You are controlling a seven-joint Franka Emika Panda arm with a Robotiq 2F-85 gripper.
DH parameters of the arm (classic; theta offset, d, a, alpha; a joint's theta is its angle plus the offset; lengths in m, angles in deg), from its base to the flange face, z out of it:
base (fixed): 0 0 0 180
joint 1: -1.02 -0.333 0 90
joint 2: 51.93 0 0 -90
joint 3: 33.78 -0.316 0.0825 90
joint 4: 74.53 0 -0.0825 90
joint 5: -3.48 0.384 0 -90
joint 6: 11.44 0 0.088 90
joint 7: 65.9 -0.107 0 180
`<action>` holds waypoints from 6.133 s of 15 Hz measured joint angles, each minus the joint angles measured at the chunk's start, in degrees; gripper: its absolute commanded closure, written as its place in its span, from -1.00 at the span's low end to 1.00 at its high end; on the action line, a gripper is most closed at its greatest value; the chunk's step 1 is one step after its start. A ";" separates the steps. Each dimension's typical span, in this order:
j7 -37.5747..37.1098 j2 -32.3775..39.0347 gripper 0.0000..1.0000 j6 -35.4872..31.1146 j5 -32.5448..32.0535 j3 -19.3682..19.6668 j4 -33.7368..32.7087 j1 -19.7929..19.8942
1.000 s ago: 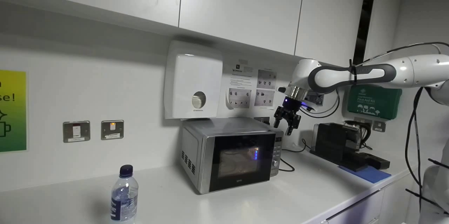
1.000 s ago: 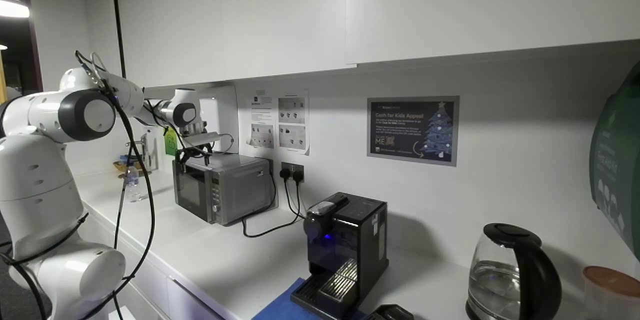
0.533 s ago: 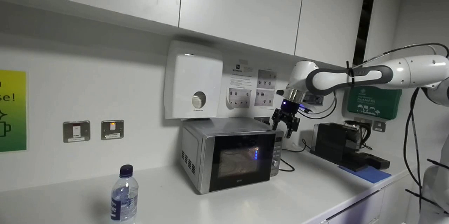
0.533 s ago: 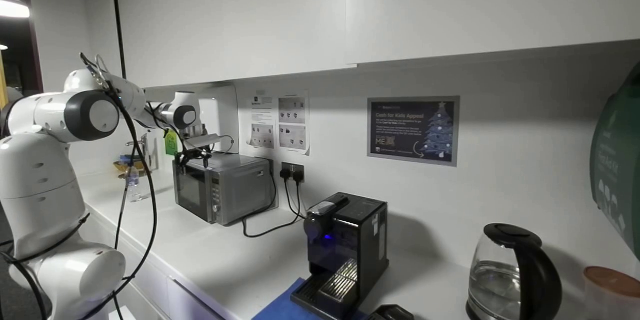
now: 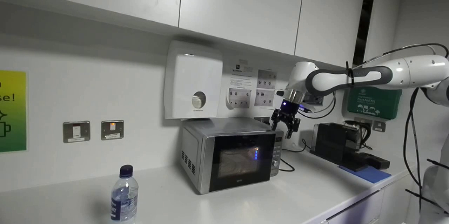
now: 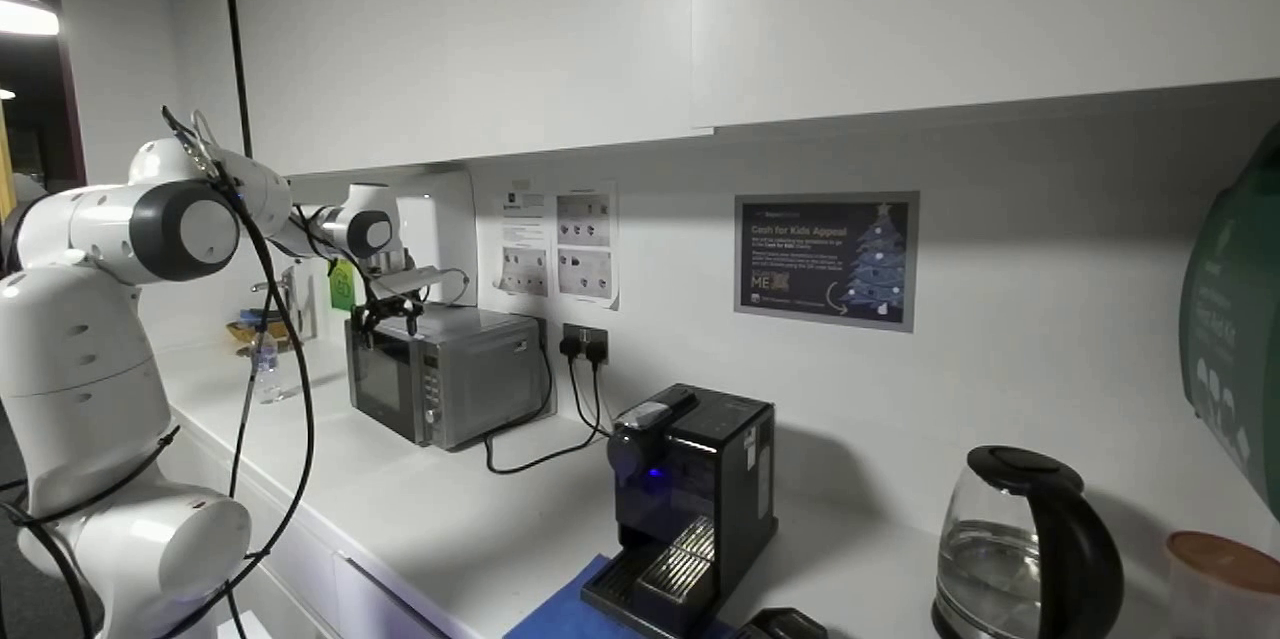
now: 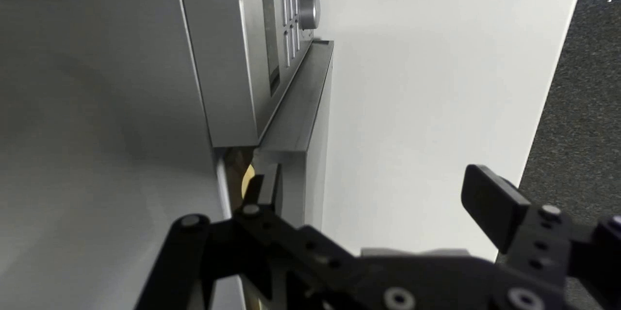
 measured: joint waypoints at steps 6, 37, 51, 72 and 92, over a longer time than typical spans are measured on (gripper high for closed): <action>2.66 0.27 -1.00 0.00 -0.02 -0.01 0.00 0.13; 0.17 5.62 -1.00 -0.04 -3.94 -4.04 -4.43 1.27; -13.42 5.62 -1.00 0.07 -6.56 -5.78 -5.18 1.30; -30.16 5.63 -1.00 0.05 -6.58 -7.49 -5.45 1.07; -40.91 5.98 -1.00 -2.45 -5.07 -8.84 -5.48 0.98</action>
